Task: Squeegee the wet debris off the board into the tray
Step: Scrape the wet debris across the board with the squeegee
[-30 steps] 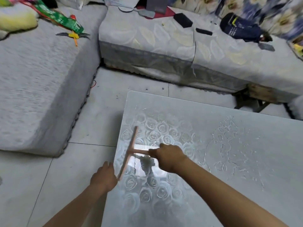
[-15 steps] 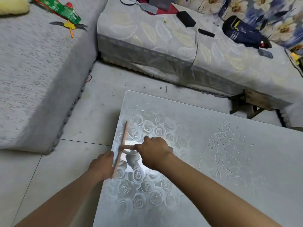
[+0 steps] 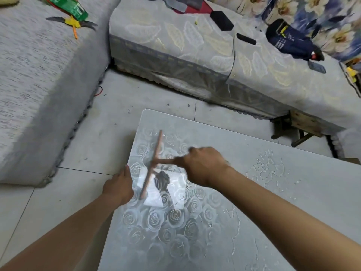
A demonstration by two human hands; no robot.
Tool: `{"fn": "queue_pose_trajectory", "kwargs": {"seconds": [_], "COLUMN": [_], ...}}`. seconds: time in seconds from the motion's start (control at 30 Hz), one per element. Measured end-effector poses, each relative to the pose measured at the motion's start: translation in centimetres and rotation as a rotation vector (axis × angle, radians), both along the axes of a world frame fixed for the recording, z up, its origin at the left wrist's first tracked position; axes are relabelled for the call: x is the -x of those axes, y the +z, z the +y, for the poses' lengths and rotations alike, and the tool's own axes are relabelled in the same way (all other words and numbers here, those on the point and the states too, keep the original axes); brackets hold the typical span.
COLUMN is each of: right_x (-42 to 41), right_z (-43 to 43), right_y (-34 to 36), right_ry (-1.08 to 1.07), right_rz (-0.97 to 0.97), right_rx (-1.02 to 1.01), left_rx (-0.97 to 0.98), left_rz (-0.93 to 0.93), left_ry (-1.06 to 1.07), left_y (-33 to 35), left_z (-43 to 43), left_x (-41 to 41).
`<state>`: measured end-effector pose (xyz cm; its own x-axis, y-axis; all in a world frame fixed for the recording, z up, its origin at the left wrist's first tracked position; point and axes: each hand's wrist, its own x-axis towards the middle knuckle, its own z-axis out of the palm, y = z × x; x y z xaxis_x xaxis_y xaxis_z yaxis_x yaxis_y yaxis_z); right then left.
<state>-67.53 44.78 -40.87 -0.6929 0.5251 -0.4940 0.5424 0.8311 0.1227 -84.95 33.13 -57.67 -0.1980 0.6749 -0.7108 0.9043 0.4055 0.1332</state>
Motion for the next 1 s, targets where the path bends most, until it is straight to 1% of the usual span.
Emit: {"fn": "queue_pose_trajectory", "kwargs": {"seconds": [0.07,0.1,0.17,0.27,0.33,0.37,0.43,0.5,0.57,0.63,0.7,0.77,0.87,0.93,1.0], "right_x": [3.8,4.7,4.3,1.4,0.9,1.0,1.9,3.1,4.8,6.2,6.0,3.8,-1.0,-3.8,-4.4], "right_z": [1.0,1.5,2.1,1.9,2.1,2.5,3.9,5.2,6.2,6.6,7.0,7.5,9.3,10.6,11.1], "right_y": [-1.4,-2.0,-2.9,-3.3,-2.6,-2.0,-0.8,0.0,-0.2,-1.2,-2.6,-3.4,-2.3,-0.5,1.0], "right_ry": [0.077,0.080,0.007,-0.113,-0.153,-0.146,-0.057,0.015,0.066,0.096,0.023,-0.118,-0.316,-0.337,-0.318], "right_rz": [-0.021,-0.035,-0.065,-0.086,-0.113,-0.134,-0.175,-0.146,-0.085,-0.072,-0.077,-0.083,-0.197,-0.303,-0.272], "right_rx": [-0.010,-0.002,0.053,0.163,0.185,0.161,0.058,-0.017,-0.036,-0.025,0.026,0.102,0.116,0.060,0.033], "left_rx": [0.004,0.007,0.015,0.014,-0.006,-0.022,-0.070,-0.103,-0.095,-0.048,-0.002,0.006,0.006,0.000,-0.009], "left_rz": [0.009,0.016,0.030,0.029,0.034,0.048,0.102,0.158,0.196,0.223,0.235,0.229,0.192,0.182,0.189], "left_ry": [0.040,0.036,0.004,-0.017,-0.044,-0.075,-0.172,-0.279,-0.370,-0.426,-0.453,-0.470,-0.478,-0.491,-0.527], "left_y": [-0.5,-0.8,-1.1,-1.2,-1.0,-0.8,-0.5,-0.2,-0.2,-0.5,-0.8,-1.0,-0.9,-0.6,-0.2], "left_z": [0.7,1.0,1.5,1.9,2.1,2.3,3.0,3.8,4.4,4.8,5.0,5.3,5.7,6.3,7.1], "left_x": [0.2,0.4,0.9,1.6,1.6,1.6,1.6,1.8,1.8,1.6,1.6,1.8,2.2,2.5,2.7]}}
